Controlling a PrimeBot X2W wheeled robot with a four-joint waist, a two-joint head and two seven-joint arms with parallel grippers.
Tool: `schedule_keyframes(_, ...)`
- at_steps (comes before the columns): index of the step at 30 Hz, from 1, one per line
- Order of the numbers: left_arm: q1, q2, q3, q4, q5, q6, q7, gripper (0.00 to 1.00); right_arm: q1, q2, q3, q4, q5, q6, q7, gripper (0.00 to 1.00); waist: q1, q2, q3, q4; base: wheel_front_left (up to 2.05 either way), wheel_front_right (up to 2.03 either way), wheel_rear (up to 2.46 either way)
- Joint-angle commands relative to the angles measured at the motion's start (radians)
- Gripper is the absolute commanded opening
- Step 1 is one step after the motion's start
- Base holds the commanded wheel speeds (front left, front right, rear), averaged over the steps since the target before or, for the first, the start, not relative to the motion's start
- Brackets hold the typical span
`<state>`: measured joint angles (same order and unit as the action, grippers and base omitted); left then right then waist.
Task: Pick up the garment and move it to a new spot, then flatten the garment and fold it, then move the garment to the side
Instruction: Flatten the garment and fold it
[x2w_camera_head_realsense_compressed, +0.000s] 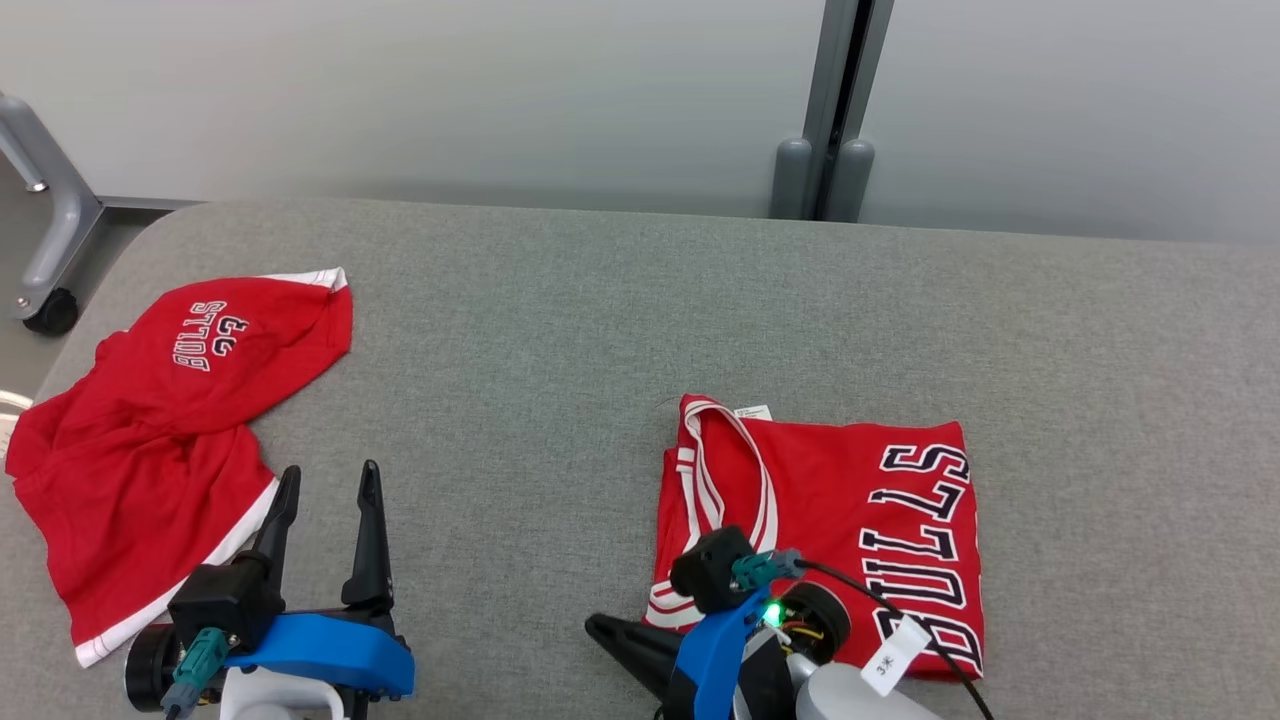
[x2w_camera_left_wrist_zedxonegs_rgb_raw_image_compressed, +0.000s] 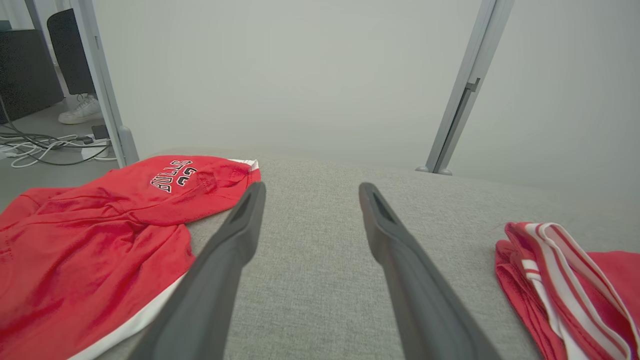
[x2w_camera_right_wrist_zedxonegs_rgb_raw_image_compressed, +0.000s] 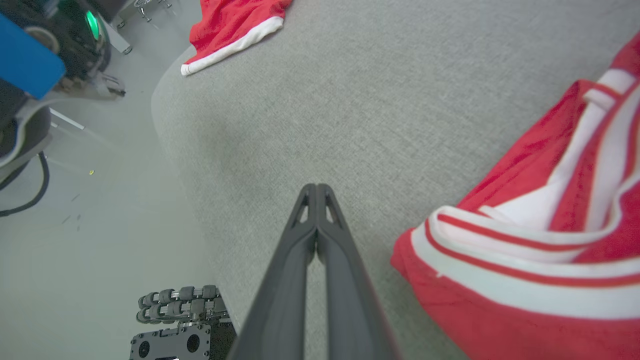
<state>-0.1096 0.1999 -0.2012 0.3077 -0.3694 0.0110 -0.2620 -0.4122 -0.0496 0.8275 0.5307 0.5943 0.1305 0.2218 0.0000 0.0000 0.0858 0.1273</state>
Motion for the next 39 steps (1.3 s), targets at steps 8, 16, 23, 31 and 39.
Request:
schedule_keyframes(8,0.038,0.013,0.016,-0.013,-0.006,0.011,-0.004,1.0,0.038,-0.013,-0.227,-0.085,-0.045,0.001,-0.147,0.0,0.0,0.0,-0.051,-0.048,0.0,0.0,0.0)
schedule_keyframes(16,0.07,0.026,0.031,-0.035,-0.006,0.021,-0.004,1.0,0.222,-0.029,-0.678,-0.246,-0.281,0.001,-0.276,0.49,0.0,0.0,-0.077,-0.101,0.0,0.0,0.0)
schedule_keyframes(23,0.089,0.028,0.025,-0.045,0.006,0.02,-0.004,1.0,0.34,-0.006,-0.893,-0.372,-0.37,0.001,-0.287,1.0,0.0,0.0,-0.09,-0.132,0.0,0.0,0.0)
schedule_keyframes(31,0.104,0.028,0.019,-0.045,0.015,0.021,-0.004,1.0,0.388,-0.004,-0.917,-0.384,-0.383,0.001,-0.281,1.0,0.0,0.0,-0.104,-0.145,0.0,0.0,0.0)
schedule_keyframes(39,0.116,0.022,0.012,-0.008,0.007,0.015,-0.004,1.0,0.393,-0.003,-0.903,-0.352,-0.379,0.001,-0.275,1.0,0.0,0.0,-0.118,-0.142,0.0,0.0,0.0)
